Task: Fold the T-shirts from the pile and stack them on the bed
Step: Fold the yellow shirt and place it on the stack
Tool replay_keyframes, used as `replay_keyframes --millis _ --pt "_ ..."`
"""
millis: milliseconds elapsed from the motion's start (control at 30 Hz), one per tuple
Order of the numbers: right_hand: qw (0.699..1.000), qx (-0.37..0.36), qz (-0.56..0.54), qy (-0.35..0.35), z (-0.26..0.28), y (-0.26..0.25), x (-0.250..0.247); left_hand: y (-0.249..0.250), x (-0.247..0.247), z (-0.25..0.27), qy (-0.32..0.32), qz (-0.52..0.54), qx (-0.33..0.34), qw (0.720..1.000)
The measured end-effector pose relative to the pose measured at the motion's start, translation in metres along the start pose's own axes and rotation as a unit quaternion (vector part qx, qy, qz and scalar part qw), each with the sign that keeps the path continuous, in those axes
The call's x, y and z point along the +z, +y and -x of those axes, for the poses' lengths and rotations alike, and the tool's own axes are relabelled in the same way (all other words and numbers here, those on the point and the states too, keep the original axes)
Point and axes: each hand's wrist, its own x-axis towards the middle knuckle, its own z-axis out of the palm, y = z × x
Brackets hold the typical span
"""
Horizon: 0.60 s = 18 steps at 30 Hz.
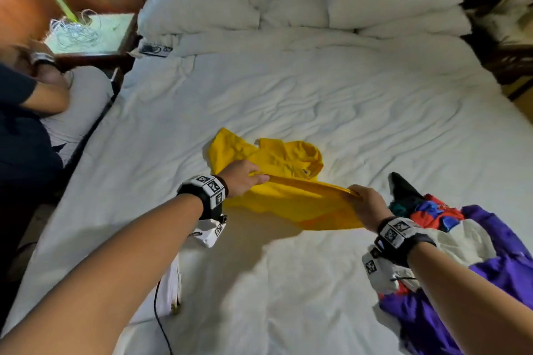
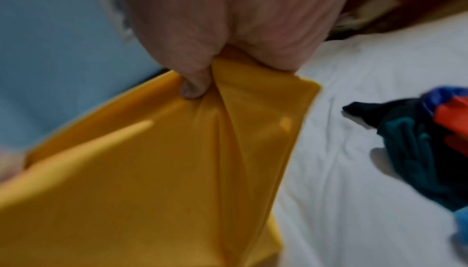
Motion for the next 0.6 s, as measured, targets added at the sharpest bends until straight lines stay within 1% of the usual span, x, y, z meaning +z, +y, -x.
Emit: replay_keyframes --millis 67,100,200,233,300,367,433,500,533,600 --pt "0.996 -0.001 -0.074 0.05 -0.013 -0.008 -0.034 0.009 -0.021 -0.01 0.006 -0.036 -0.006 0.999" --pt "0.993 -0.003 -0.094 0.07 -0.021 -0.014 -0.049 0.012 -0.03 -0.014 0.0 -0.07 -0.011 0.998" --pt "0.991 -0.004 -0.074 0.11 -0.046 -0.033 -0.083 0.023 -0.06 -0.033 -0.027 -0.174 -0.018 0.984" --pt "0.99 0.005 -0.062 0.127 -0.056 -0.038 -0.093 0.029 -0.072 -0.04 -0.017 -0.199 -0.023 0.979" --pt "0.984 0.028 -0.055 0.169 -0.073 -0.051 -0.119 0.045 -0.101 -0.056 0.043 -0.245 -0.033 0.968" --pt "0.976 0.025 -0.05 0.21 -0.087 -0.067 -0.145 0.067 -0.131 -0.068 0.121 -0.273 -0.028 0.954" --pt "0.965 0.007 -0.037 0.258 -0.094 -0.084 -0.168 0.088 -0.158 -0.077 0.205 -0.261 0.01 0.943" --pt "0.951 -0.011 -0.012 0.31 -0.095 -0.096 -0.183 0.105 -0.175 -0.079 0.274 -0.219 0.049 0.935" --pt "0.944 -0.026 0.001 0.329 -0.093 -0.099 -0.186 0.108 -0.179 -0.078 0.295 -0.197 0.062 0.933" --pt "0.93 -0.081 0.033 0.356 -0.082 -0.096 -0.182 0.107 -0.176 -0.066 0.302 -0.184 0.081 0.932"
